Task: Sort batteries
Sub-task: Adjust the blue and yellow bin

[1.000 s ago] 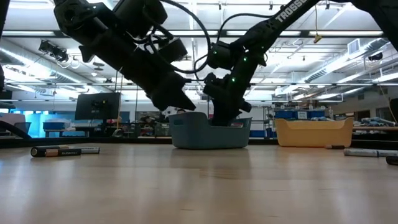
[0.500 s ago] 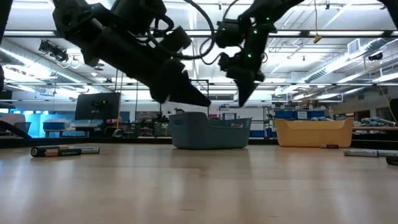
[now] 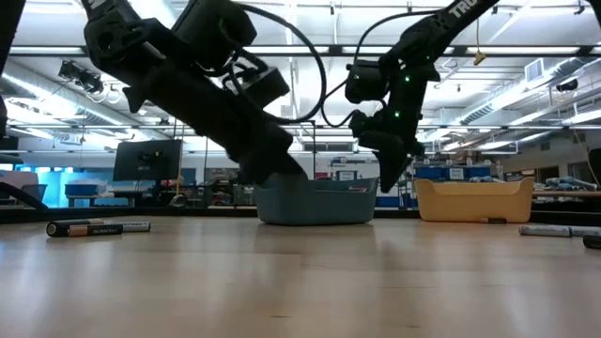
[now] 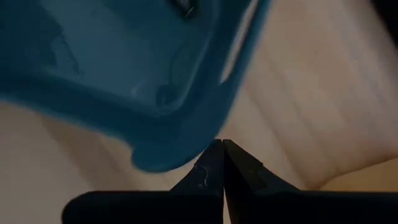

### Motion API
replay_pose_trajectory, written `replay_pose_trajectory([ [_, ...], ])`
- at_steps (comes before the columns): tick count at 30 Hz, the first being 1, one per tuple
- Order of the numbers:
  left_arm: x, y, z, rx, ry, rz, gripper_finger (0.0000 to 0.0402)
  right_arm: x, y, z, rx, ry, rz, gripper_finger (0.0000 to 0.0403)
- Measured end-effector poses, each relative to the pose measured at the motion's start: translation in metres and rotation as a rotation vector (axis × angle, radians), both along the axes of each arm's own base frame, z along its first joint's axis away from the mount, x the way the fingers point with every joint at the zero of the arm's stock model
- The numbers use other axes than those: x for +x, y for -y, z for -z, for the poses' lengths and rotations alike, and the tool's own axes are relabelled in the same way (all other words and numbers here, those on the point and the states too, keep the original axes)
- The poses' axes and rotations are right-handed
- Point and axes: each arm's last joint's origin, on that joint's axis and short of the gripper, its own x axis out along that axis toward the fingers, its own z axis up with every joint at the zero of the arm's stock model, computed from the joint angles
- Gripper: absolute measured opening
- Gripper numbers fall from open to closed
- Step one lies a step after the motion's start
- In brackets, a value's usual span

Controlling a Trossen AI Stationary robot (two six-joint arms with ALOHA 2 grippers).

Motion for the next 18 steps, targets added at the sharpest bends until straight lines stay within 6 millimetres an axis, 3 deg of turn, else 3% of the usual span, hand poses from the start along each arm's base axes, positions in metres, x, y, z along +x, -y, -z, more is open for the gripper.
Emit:
replay_pose_trajectory([
  [10, -0.008, -0.004, 0.005, 0.052, -0.071, -0.144, 0.0006, 0.009, -0.027, 0.012, 0.006, 0.036, -0.035, 0.0007],
  [18, -0.019, -0.006, -0.013, 0.091, -0.102, -0.178, 0.0006, 0.022, -0.046, 0.01, 0.031, 0.12, -0.102, 0.0007],
])
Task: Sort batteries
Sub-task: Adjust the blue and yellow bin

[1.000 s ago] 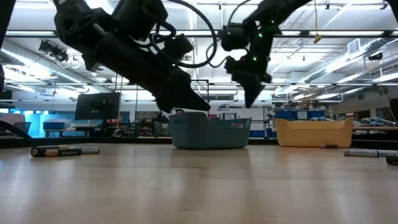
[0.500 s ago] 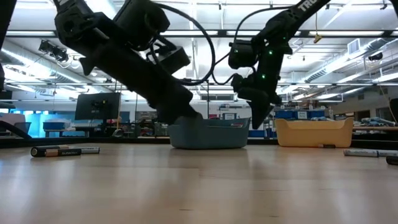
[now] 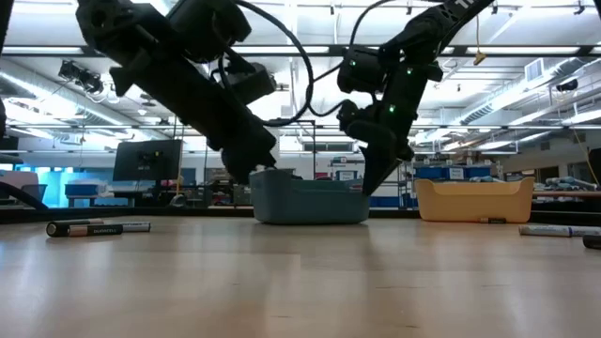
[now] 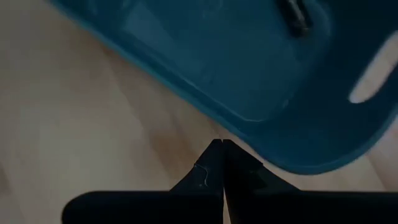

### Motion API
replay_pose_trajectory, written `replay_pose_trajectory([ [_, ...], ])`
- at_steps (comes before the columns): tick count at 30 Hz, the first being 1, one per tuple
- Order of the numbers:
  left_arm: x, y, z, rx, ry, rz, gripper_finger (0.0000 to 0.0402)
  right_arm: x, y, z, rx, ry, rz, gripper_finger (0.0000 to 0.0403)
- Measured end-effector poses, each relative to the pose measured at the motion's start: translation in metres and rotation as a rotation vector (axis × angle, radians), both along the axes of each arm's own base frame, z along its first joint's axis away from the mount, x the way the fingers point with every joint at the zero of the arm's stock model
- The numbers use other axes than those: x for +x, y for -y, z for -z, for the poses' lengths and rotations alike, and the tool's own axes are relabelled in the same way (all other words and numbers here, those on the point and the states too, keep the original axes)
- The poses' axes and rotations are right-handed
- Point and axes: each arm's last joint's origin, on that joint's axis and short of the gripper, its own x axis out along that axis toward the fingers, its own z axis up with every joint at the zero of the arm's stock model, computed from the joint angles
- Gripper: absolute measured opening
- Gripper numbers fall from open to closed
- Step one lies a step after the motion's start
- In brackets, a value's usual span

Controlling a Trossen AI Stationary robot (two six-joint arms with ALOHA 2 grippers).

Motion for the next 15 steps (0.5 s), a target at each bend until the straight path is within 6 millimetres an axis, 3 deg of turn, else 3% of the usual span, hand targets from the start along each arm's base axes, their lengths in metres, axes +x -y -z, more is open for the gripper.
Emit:
replay_pose_trajectory([
  [9, -0.015, -0.001, -0.016, -0.039, -0.012, 0.049, 0.0006, -0.017, -0.021, -0.038, -0.14, -0.004, 0.008, 0.0006],
  [15, -0.02, 0.008, -0.008, -0.265, 0.178, 0.395, 0.0006, -0.03, -0.003, -0.027, -0.213, 0.045, 0.161, 0.0006],
])
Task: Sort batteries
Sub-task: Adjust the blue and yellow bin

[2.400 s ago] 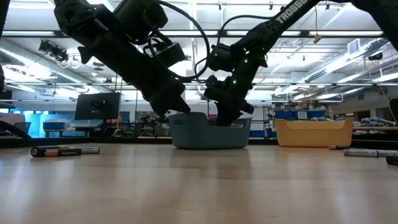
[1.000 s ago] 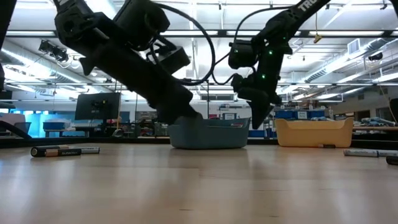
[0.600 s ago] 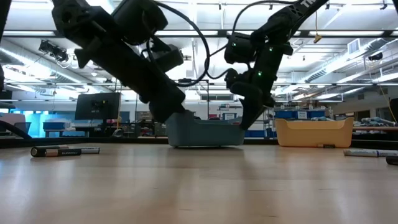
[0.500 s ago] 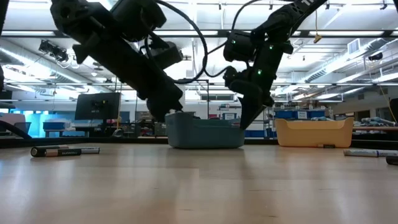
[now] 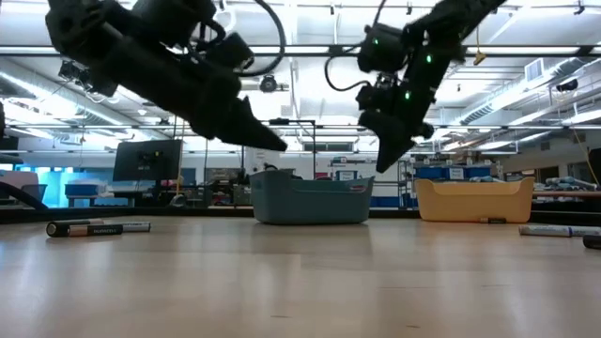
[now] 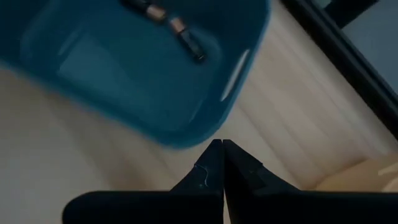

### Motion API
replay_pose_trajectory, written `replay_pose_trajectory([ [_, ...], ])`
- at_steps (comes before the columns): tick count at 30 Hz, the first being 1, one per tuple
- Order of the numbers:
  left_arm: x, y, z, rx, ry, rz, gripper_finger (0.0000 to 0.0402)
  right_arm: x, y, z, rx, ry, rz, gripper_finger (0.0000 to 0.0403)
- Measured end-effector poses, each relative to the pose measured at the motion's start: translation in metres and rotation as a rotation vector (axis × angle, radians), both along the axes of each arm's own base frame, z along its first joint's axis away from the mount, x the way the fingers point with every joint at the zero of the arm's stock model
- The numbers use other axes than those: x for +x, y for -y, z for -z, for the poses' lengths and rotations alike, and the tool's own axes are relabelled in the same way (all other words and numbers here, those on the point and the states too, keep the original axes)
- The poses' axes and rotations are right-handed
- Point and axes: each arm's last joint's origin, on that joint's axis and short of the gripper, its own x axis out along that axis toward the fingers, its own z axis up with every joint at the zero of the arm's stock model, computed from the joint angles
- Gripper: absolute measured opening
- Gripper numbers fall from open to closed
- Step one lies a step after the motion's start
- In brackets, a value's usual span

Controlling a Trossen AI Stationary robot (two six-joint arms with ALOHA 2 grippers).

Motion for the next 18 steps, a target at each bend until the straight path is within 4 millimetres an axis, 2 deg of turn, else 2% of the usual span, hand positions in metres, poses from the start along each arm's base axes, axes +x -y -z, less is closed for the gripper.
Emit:
replay_pose_trajectory([
  [4, 0.004, 0.001, 0.012, 0.02, -0.028, -0.036, 0.0006, -0.002, 0.01, 0.019, 0.004, 0.076, 0.03, 0.0006],
  [8, 0.005, -0.002, 0.021, 0.084, -0.063, -0.156, 0.0006, -0.006, 0.009, 0.034, 0.048, 0.109, 0.033, 0.0006],
  [13, 0.002, -0.007, 0.024, 0.138, -0.072, -0.318, 0.0006, -0.006, -0.004, 0.037, 0.076, 0.118, 0.014, 0.0006],
  [18, 0.001, -0.013, 0.023, 0.16, -0.069, -0.388, 0.0006, 0.0, -0.022, 0.036, 0.105, 0.141, -0.046, 0.0006],
])
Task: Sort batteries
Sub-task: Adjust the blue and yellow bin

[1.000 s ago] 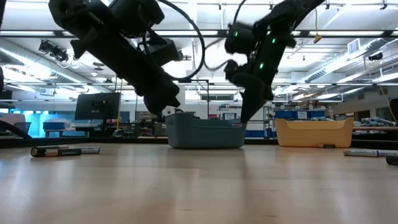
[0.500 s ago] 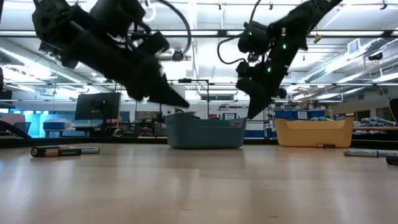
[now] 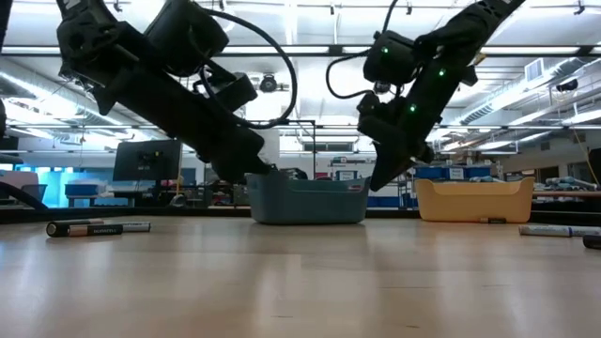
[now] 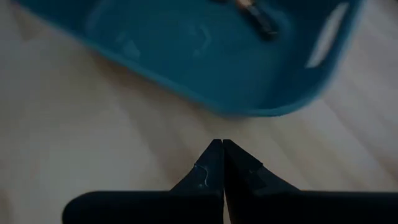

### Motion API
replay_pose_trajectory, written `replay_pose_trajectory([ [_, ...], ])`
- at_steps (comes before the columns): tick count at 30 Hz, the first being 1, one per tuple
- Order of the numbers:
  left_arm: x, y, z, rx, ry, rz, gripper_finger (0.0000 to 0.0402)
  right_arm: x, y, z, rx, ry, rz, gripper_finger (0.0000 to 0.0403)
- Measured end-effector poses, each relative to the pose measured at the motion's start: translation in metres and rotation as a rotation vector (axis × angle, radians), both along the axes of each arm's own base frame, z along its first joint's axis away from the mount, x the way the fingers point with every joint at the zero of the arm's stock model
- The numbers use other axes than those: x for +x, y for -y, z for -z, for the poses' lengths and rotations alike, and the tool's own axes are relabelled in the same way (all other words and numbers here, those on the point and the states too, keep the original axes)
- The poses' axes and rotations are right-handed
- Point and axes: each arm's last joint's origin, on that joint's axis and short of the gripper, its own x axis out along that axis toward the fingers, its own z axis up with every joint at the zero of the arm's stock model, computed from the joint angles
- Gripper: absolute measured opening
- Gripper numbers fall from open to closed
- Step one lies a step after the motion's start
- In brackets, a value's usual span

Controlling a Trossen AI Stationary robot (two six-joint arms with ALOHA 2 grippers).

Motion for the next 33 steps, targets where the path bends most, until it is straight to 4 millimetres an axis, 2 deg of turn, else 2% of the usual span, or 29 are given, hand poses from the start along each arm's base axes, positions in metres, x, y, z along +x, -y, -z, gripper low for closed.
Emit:
replay_pose_trajectory([
  [4, 0.0, -0.01, 0.0, 0.004, 0.001, -0.041, 0.0006, 0.002, -0.015, -0.003, 0.004, 0.007, -0.043, 0.0006],
  [8, -0.001, -0.018, -0.002, -0.015, 0.001, -0.041, 0.0006, -0.001, -0.028, -0.019, -0.025, 0.051, -0.072, 0.0006],
  [13, -0.004, -0.013, -0.012, -0.097, 0.031, 0.135, 0.0006, -0.015, -0.038, -0.046, -0.069, 0.103, -0.089, 0.0006],
  [17, -0.001, -0.009, -0.011, -0.188, 0.046, 0.307, 0.0006, -0.027, -0.04, -0.062, -0.111, 0.115, -0.098, 0.0007],
  [21, -0.001, -0.024, -0.001, -0.182, 0.028, 0.173, 0.0006, -0.035, -0.039, -0.071, -0.147, 0.126, -0.083, 0.0007],
  [25, -0.002, -0.037, 0.0, -0.188, 0.066, 0.07, 0.0006, -0.036, -0.03, -0.068, -0.161, 0.097, -0.047, 0.0007],
  [33, -0.005, -0.043, -0.001, -0.116, 0.082, -0.091, 0.0006, -0.027, -0.003, -0.047, -0.169, 0.023, 0.02, 0.0007],
])
